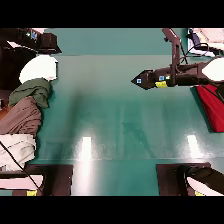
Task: Fold the shirts.
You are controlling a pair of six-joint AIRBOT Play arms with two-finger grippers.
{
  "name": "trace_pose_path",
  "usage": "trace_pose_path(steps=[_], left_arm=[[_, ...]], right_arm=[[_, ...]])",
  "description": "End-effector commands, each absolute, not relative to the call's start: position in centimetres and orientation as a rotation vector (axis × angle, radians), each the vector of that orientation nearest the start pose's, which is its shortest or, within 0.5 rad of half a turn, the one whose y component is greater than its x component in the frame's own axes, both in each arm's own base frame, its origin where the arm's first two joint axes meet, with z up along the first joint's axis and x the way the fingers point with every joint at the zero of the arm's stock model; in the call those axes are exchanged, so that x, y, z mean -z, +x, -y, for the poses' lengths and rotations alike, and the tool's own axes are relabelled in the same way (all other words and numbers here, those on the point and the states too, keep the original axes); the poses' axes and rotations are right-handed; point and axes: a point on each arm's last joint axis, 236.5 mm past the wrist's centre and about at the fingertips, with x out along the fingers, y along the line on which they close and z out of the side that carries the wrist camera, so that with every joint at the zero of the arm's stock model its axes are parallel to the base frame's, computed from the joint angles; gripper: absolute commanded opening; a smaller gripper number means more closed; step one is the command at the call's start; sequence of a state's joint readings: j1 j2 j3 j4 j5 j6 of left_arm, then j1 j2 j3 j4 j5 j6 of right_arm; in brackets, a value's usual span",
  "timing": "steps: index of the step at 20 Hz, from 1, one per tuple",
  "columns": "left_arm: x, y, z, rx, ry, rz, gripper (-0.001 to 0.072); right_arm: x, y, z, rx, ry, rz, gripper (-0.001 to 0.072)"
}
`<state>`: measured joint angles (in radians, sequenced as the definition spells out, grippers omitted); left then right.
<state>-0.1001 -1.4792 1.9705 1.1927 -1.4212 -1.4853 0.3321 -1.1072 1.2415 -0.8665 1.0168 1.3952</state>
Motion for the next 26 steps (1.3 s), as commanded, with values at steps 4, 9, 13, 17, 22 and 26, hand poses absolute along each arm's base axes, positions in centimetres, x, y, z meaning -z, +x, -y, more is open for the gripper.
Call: trace_pose_path(steps=[4,9,13,17,22,26], left_arm=[[-22.0,45.7,13.3,0.452,-0.102,-0.912,0.0023],[-22.0,45.7,13.3,0.451,-0.102,-0.912,0.0023],[-22.0,45.7,13.3,0.451,-0.103,-0.912,0.0023],[-23.6,47.7,13.2,0.43,-0.121,-0.808,0.0023],[-22.6,51.5,7.1,0.193,0.053,-0.736,0.0575],[-17.3,57.1,-1.2,-0.067,0.122,-0.739,0.0649]], right_arm=[[-17.3,34.4,-25.7,-0.776,0.312,-0.882,0.0016],[-17.3,34.5,-25.7,-0.776,0.313,-0.882,0.0016],[-17.3,34.4,-25.8,-0.778,0.311,-0.882,0.0016],[-17.3,34.4,-25.8,-0.777,0.312,-0.881,0.0016],[-17.3,34.4,-25.8,-0.779,0.313,-0.884,0.0016],[-17.3,34.4,-25.8,-0.779,0.313,-0.884,0.0016]])
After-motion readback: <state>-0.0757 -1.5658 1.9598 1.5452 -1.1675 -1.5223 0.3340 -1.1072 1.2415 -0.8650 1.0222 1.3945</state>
